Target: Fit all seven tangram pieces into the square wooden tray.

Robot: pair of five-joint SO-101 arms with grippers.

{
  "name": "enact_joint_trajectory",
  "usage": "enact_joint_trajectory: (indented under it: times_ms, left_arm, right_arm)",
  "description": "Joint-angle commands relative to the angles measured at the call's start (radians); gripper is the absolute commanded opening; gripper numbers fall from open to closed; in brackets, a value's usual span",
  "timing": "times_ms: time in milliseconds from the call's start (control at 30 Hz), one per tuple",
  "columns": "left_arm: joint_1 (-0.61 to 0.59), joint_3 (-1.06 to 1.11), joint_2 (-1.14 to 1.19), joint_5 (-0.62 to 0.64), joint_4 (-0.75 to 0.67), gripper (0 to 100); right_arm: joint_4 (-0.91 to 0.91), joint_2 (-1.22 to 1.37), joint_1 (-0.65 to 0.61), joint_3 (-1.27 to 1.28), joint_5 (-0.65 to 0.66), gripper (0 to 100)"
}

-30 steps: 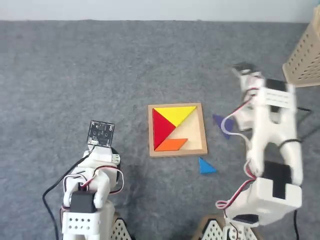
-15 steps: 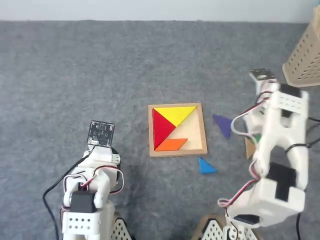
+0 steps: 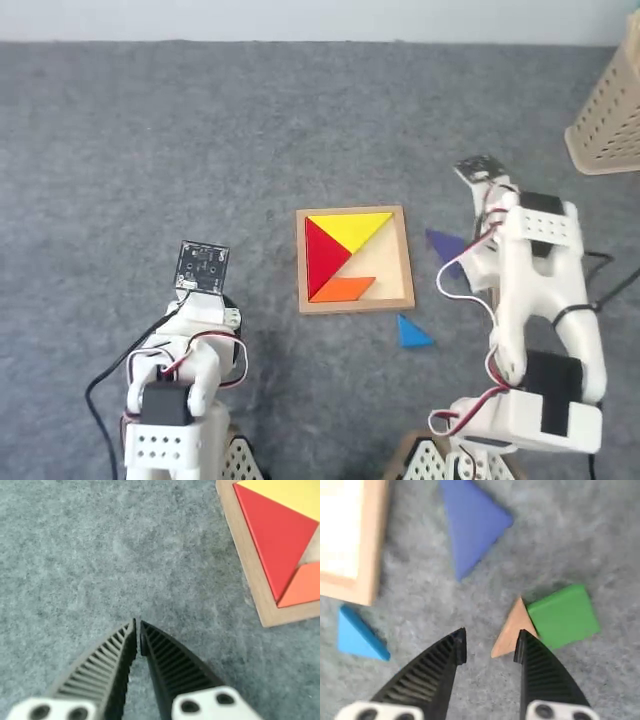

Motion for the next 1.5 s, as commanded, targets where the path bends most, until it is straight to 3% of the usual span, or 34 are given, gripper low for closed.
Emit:
enact_joint_trajectory:
  times_ms: [0, 133, 400, 767, 1467]
  left_arm:
    - [-0.005, -0.005, -0.003, 0.009, 0.005, 1]
    - [-0.005, -0.005, -0.003, 0.009, 0.005, 1]
    - [-0.005, -0.005, -0.003, 0.009, 0.005, 1]
    - [-0.005, -0.005, -0.003, 0.009, 0.005, 1]
    - [-0.005, -0.005, -0.003, 0.009, 0.005, 1]
  right_arm:
    - [-0.067, -0.079, 0.087, 0.032, 0.069, 16.9]
    - [-0.134, -0.079, 0.156, 0.098, 0.114, 16.9]
    - [-0.217, -0.07, 0.153, 0.186, 0.117, 16.9]
    - [-0.217, -0.068, 0.059, 0.187, 0.109, 16.8]
    - [-0.314, -0.067, -0.004, 0.19, 0.118, 16.9]
